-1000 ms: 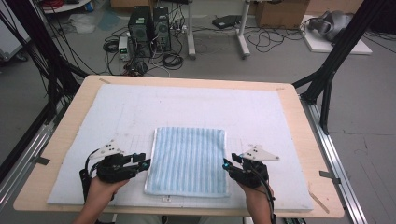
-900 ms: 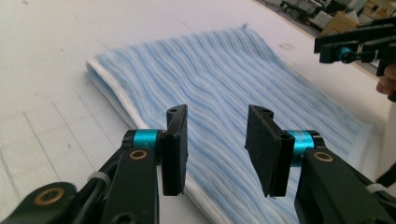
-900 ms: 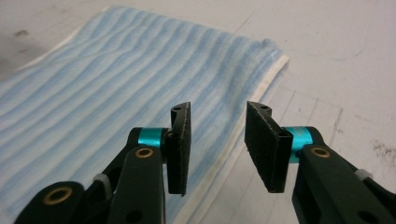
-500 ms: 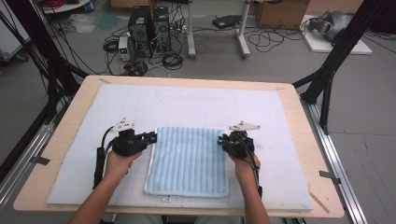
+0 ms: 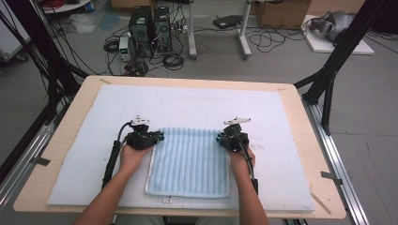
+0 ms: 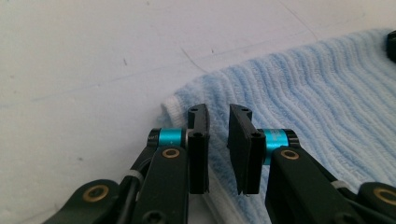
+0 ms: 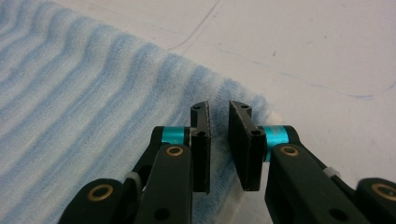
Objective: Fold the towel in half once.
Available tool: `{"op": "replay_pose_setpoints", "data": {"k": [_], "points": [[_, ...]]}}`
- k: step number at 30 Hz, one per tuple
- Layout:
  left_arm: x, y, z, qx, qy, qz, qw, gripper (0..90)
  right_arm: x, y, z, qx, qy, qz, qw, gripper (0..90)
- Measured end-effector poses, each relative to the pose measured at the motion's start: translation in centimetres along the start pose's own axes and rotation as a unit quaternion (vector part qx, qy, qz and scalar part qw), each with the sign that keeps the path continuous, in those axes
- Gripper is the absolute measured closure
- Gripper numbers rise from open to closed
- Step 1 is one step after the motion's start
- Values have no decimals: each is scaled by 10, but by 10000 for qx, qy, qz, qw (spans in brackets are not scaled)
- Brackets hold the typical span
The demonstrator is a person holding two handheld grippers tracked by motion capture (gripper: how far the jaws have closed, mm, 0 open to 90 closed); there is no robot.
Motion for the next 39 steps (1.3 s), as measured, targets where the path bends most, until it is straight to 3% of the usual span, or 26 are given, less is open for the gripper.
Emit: {"op": "replay_pose_setpoints", "data": {"k": [2,6,9,12,14,15,18,22,25,30,34,36,37,39], "points": [[-1,1,2,77,95,136,9998,777,-3,-1,1,3,-41,19,10000,776],[2,2,2,61,40,169,9998,793,-9,-1,2,-48,-65,127,9999,771],[2,1,1,39,-59,59,10000,786,-12,-1,1,-80,-4,202,9998,731],[4,3,-4,-10,-99,104,9999,647,-15,0,-6,-203,45,197,9996,675],[6,6,-11,-113,-120,13,9999,521,-19,0,-16,-362,58,247,9990,638],[7,7,-15,-162,-206,-89,9996,504,-22,0,-21,-435,61,266,9987,609],[7,15,-29,-489,-443,-306,9973,460,-35,-4,-36,-632,-19,333,9974,533],[2,22,-42,-721,-720,-342,9942,282,-49,-8,-55,-780,-42,457,9959,415],[1,22,-51,-832,-753,-208,9935,221,-53,-12,-67,-847,-31,407,9956,295],[-2,22,-67,-1013,-783,-68,9917,208,-59,-17,-80,-867,-34,300,9958,161],[-4,26,-75,-1205,-836,161,9891,207,-60,-15,-83,-940,-41,224,9953,123],[-7,29,-77,-1371,-851,362,9862,212,-61,-15,-83,-965,-23,249,9950,123],[-7,30,-79,-1410,-792,530,9854,213,-62,-15,-82,-984,-15,242,9948,122],[-8,31,-81,-1456,-702,589,9851,213,-65,-18,-78,-936,12,368,9949,121]]}}
Point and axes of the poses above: each handheld gripper's, and its own axes: z roughly forward along the jaws, y roughly out of its top, x roughly to its left, the point moved 9 cm from there along z, roughly forward along the jaws, and after that the axes turned 8 degrees about -y, right-handed, at the moved point
